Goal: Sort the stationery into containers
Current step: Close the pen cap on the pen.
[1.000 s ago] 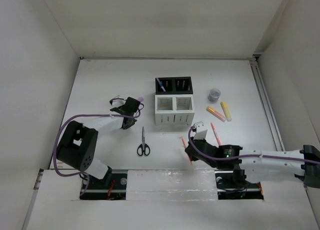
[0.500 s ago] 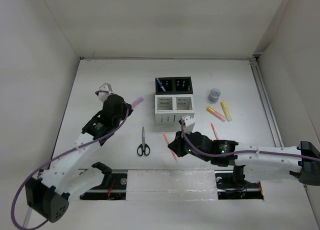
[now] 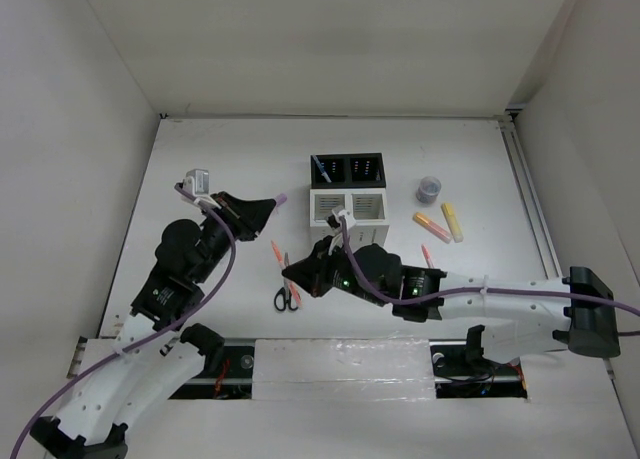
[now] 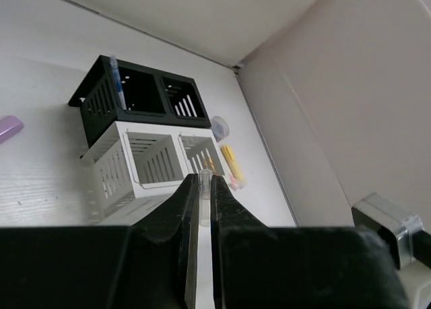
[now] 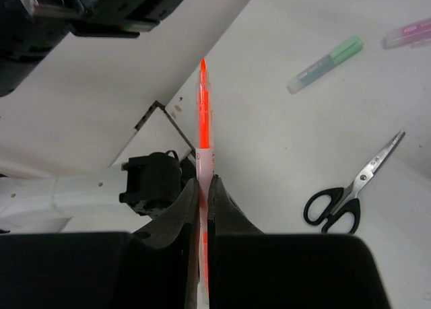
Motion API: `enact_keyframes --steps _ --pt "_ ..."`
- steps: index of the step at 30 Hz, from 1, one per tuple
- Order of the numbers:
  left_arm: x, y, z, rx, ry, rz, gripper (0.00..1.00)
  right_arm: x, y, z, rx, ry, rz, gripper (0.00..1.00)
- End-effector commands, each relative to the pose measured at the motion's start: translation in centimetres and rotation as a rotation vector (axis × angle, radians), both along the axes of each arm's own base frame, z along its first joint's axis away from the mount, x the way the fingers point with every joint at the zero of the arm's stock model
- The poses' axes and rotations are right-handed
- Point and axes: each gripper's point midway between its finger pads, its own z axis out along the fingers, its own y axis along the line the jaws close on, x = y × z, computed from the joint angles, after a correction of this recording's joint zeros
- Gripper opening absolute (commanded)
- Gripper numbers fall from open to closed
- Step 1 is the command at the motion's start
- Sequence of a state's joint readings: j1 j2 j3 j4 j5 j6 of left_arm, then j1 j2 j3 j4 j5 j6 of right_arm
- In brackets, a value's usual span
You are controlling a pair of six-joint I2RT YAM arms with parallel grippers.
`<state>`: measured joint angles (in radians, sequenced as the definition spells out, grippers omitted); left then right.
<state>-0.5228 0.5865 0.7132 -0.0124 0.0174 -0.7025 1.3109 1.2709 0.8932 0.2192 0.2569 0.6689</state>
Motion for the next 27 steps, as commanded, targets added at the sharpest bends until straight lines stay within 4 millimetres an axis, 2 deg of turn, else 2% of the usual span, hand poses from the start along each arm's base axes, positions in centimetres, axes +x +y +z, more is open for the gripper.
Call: enact_keyframes --steps 1,9,25,27 --pt "-1.2 -1.0 2.1 -0.024 -0.108 -0.088 0.0 0.5 0.6 4.4 0.13 -0.065 -0.027 0.0" --pt "-1.5 -1.0 2.3 -0.021 -0.121 -0.097 0.0 2.2 -0.2 4.7 0.109 -0.091 -0.13 0.0" --pt "-1.5 -1.2 2.4 -0.025 -0.129 -0.106 0.0 3.1 -0.8 4.7 0.101 -0.102 -0.185 0.0" --pt "-1.7 -1.3 2.4 -0.024 -0.13 -0.116 0.0 3.1 -0.7 5.1 0.11 -0.103 -0.185 0.0"
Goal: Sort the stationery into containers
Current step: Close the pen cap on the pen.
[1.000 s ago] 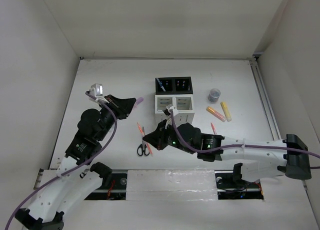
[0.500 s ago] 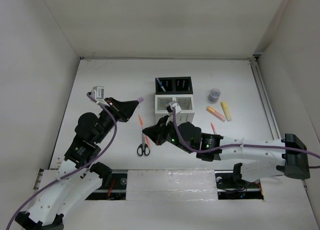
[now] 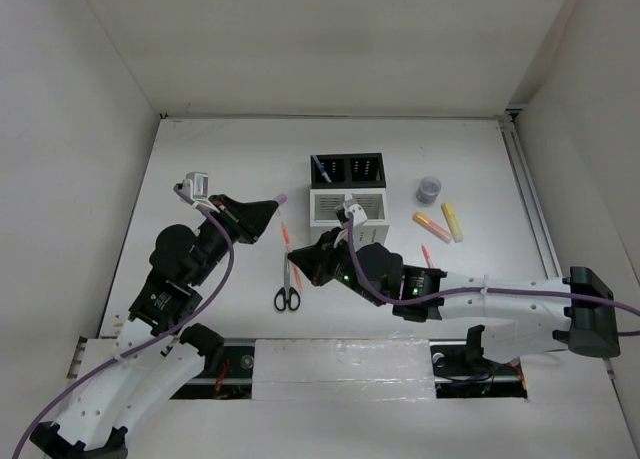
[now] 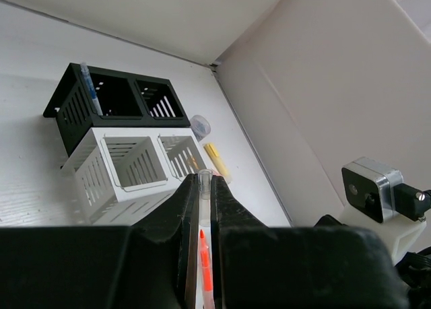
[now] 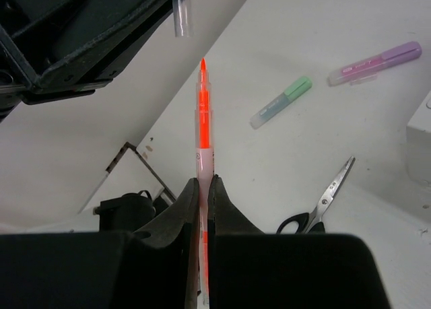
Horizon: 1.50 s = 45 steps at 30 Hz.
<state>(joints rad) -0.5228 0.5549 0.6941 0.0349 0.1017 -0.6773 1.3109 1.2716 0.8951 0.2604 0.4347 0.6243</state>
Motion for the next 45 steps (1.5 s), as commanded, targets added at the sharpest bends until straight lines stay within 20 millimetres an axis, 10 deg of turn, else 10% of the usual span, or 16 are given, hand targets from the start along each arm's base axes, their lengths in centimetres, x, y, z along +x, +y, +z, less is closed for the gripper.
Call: enact_keyframes --steps 1,45 --pt "-0.2 -0.5 1.1 -0.014 -0.056 -0.033 0.0 0.2 0.7 4.1 0.092 -0.048 -0.011 0.0" --pt "-0.7 -1.2 0.2 0.003 -0.07 -0.084 0.0 0.4 -0.1 6.3 0.121 -0.081 -0.029 0.0"
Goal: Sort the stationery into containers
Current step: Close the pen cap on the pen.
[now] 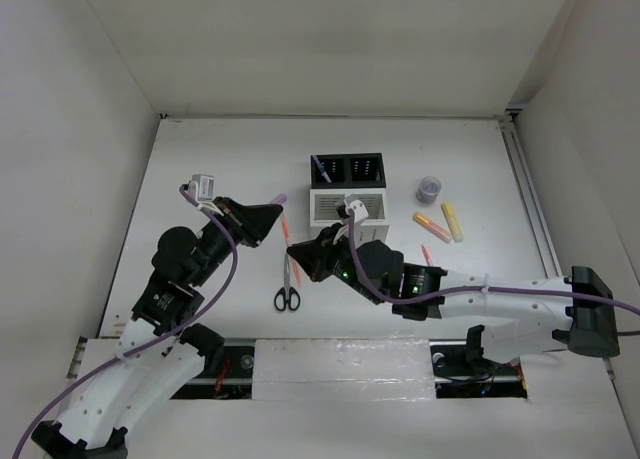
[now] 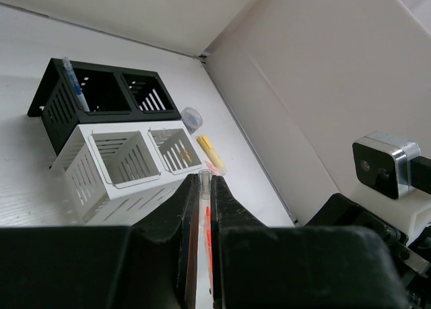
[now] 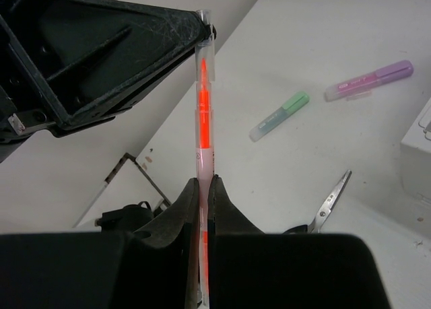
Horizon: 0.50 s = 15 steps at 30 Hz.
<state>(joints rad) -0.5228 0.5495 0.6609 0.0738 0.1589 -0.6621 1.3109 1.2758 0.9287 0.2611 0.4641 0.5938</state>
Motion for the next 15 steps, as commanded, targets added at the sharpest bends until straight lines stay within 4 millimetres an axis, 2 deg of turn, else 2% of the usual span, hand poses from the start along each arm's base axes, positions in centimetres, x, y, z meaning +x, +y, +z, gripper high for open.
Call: enact_keyframes --steps 1,7,9,11,15 --pt "-0.4 -0.6 0.7 -0.006 -0.051 -0.039 0.0 -0.1 -0.2 4.8 0.112 -0.049 -0.013 0.0" --pt "-0.6 -0.6 1.2 -0.01 -0.059 -0.049 0.0 0.4 -0.3 5.1 0.107 -0.066 -0.036 0.0" --pt "-0.7 -0.5 1.6 -0.019 -0.075 -0.048 0.0 0.4 -0.2 5.8 0.135 -0.073 -0.037 0.0" --pt "-0.8 -0.6 1.2 -0.036 -0.062 -0.05 0.0 0.4 -0.2 6.8 0.178 -0.083 -0.038 0.0" --pt "-0.9 -0.5 0.8 -0.044 -0.058 -0.051 0.0 0.2 0.3 7.5 0.217 -0.102 -0.016 0.0"
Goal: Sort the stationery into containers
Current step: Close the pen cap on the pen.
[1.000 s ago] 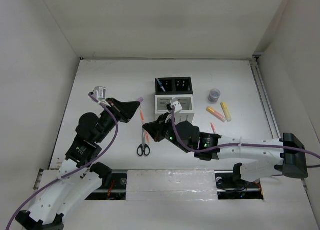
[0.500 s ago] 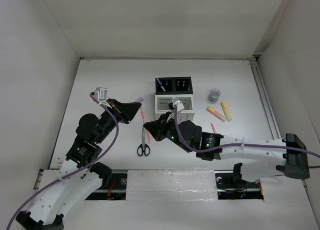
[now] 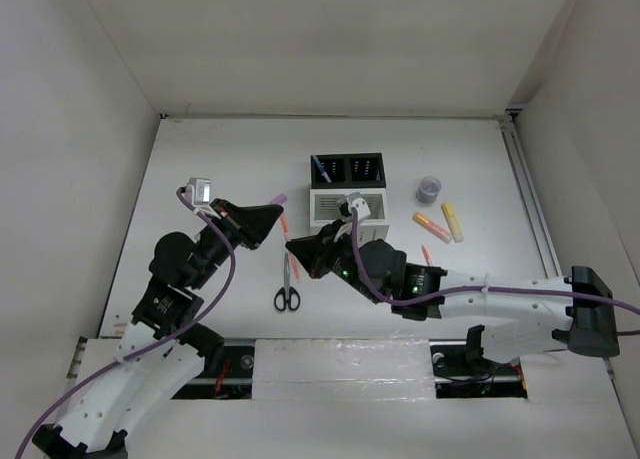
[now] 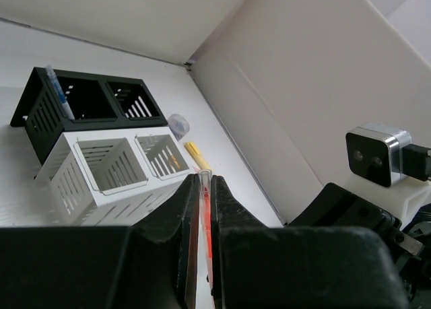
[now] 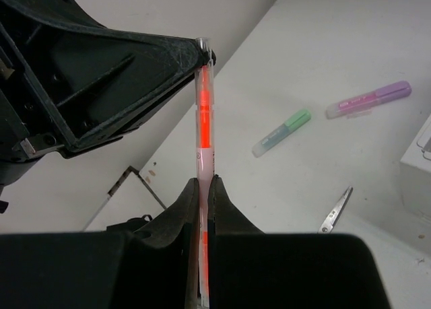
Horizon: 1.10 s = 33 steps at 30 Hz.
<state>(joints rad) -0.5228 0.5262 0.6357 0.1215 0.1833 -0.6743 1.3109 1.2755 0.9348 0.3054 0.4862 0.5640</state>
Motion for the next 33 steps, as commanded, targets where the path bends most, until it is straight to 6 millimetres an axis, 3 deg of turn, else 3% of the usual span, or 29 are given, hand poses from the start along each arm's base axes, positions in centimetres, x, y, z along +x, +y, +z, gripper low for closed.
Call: enact_keyframes --steps 1,9,13,19,33 --pt "-0.4 -0.3 0.5 -0.025 -0.029 -0.027 0.0 -0.3 0.3 6.5 0.2 -0.071 0.007 0.0" --pt "-0.8 -0.9 -0.1 -0.021 -0.029 -0.066 0.0 0.2 0.7 8.1 0.252 -0.113 0.0 0.0" --pt "-0.6 -0.8 -1.1 0.002 -0.007 -0.056 0.0 1.1 0.7 9.5 0.274 -0.133 0.016 0.0" --pt "-0.9 -0.6 -1.5 0.005 -0.002 -0.056 0.0 2.7 0.2 9.9 0.259 -0.147 0.02 0.0" --pt "-0.5 -0.7 -2.4 0.015 0.017 -0.047 0.0 3.6 0.2 13.1 0.315 -0.181 0.067 0.0"
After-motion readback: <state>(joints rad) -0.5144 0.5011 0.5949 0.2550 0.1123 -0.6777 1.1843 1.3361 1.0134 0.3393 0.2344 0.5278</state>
